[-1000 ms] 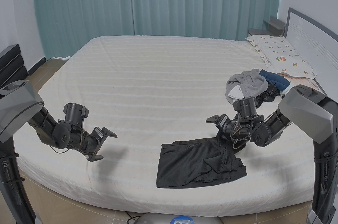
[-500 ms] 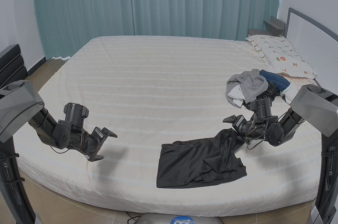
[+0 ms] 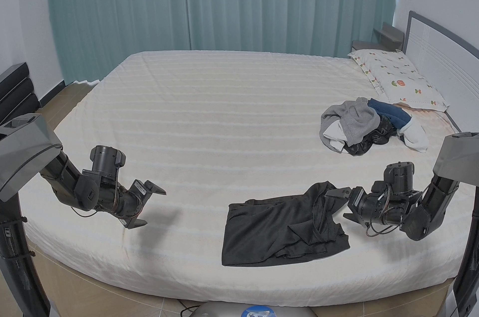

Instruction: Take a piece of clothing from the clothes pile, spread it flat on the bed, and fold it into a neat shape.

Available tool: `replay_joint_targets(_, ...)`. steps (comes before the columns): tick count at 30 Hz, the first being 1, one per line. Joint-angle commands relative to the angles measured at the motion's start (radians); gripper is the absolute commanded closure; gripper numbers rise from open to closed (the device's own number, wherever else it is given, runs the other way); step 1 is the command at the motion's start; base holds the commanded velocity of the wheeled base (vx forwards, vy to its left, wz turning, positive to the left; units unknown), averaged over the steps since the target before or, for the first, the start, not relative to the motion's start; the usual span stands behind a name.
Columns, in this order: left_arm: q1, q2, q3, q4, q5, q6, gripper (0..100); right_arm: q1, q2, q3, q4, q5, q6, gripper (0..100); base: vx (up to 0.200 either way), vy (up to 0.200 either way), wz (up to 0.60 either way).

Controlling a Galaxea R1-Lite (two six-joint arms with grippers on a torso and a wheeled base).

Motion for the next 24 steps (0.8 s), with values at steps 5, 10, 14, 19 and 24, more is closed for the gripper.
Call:
replay_joint_targets(5,0.0,0.004,0.0,-0.002,0.002,0.001,0,0.044,0.04,0.095,-0.059,0.036,-0.079,0,0.0,0.0,0.0)
replay_joint_targets(10,-0.002,0.004,0.0,-0.002,0.0,0.001,0,0.081,0.086,0.077,-0.095,0.03,-0.087,0,0.0,0.0,0.0)
replay_joint_targets(14,-0.002,0.004,0.0,-0.002,0.002,0.001,0,0.087,0.122,0.061,-0.141,0.025,-0.096,0,0.0,0.0,0.0)
replay_joint_targets(19,-0.002,0.004,0.0,-0.002,0.002,0.001,0,0.09,0.148,0.067,-0.143,0.025,-0.15,100,0.0,0.0,0.0)
replay_joint_targets(24,-0.002,0.004,0.0,-0.002,0.002,0.001,0,0.08,0.136,0.104,-0.145,0.024,-0.214,100,0.0,0.0,0.0)
